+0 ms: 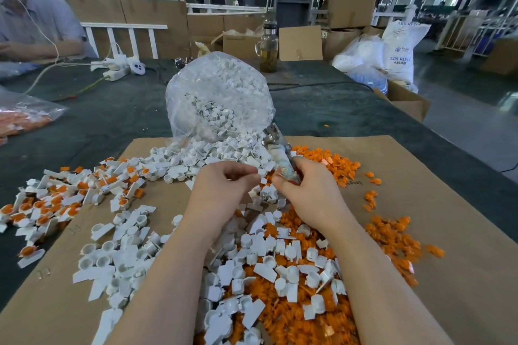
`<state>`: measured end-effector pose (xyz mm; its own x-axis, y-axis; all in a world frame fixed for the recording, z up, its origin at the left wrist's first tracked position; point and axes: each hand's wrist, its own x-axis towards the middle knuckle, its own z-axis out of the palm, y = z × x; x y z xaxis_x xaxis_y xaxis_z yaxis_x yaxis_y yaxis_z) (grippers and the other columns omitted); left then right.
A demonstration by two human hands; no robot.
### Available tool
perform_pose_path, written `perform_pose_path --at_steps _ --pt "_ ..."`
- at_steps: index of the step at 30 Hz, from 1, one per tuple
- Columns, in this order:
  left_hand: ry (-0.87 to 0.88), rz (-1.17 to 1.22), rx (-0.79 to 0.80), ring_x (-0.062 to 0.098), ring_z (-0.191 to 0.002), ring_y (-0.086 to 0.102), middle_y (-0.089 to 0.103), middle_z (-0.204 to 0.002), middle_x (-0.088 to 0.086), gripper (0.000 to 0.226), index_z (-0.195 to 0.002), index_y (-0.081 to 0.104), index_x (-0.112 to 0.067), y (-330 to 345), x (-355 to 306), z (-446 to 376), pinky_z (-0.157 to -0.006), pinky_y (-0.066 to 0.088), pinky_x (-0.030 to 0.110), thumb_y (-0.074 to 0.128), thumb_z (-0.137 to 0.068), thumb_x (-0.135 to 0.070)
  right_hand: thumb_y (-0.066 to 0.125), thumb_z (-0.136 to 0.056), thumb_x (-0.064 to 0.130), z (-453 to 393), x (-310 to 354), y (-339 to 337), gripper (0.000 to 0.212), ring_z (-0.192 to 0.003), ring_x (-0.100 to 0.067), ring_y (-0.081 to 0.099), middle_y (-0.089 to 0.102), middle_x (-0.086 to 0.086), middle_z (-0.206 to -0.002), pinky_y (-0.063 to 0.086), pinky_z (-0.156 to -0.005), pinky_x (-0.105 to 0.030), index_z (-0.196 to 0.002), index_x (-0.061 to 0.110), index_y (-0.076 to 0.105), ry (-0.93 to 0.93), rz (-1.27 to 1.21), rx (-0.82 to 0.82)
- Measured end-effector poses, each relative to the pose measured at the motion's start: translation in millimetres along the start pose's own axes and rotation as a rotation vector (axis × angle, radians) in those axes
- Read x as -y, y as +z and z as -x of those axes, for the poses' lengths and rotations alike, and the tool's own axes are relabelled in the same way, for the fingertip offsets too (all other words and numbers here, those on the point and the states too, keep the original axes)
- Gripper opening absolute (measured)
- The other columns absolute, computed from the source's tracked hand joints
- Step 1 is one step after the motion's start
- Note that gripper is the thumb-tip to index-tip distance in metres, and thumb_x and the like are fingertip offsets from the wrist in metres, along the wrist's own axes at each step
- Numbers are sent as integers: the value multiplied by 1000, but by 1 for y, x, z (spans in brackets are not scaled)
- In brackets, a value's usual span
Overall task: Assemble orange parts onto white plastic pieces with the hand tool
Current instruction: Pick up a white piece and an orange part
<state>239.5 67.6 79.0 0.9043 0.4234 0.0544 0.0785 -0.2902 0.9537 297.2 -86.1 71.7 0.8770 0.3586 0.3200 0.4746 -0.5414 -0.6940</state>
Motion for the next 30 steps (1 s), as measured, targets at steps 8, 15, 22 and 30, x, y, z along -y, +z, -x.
perform_pose_path --at_steps 8,15,22,30 --pt "-92 463 127 17 -73 72 75 -80 12 27 -82 73 -7 0 -8 5 -68 57 23 83 -57 -12 66 -90 27 2 4 -2 11 -77 -12 65 68 3 -83 55 -69 -31 -96 18 66 5 -260 18" --pt "12 249 32 15 -70 69 76 -75 2 13 -73 76 -19 0 -8 5 -65 58 20 87 -69 -11 67 -90 26 1 4 0 10 -67 -2 56 60 11 -75 43 -57 -17 -96 18 66 -72 -184 -6" --pt "36 16 8 11 -69 69 74 -77 -4 22 -81 71 -23 2 -5 3 -65 56 22 89 -69 -17 64 -89 20 0 4 4 8 -66 -6 55 58 11 -73 40 -54 -18 -85 21 58 -63 -59 -71" --pt "87 -602 192 -3 -67 53 56 -79 -19 17 -97 74 -34 13 2 3 -54 36 9 77 -83 -26 64 -89 20 -1 5 1 6 -70 -15 58 61 6 -76 49 -61 -34 -90 14 60 -27 -18 -140"
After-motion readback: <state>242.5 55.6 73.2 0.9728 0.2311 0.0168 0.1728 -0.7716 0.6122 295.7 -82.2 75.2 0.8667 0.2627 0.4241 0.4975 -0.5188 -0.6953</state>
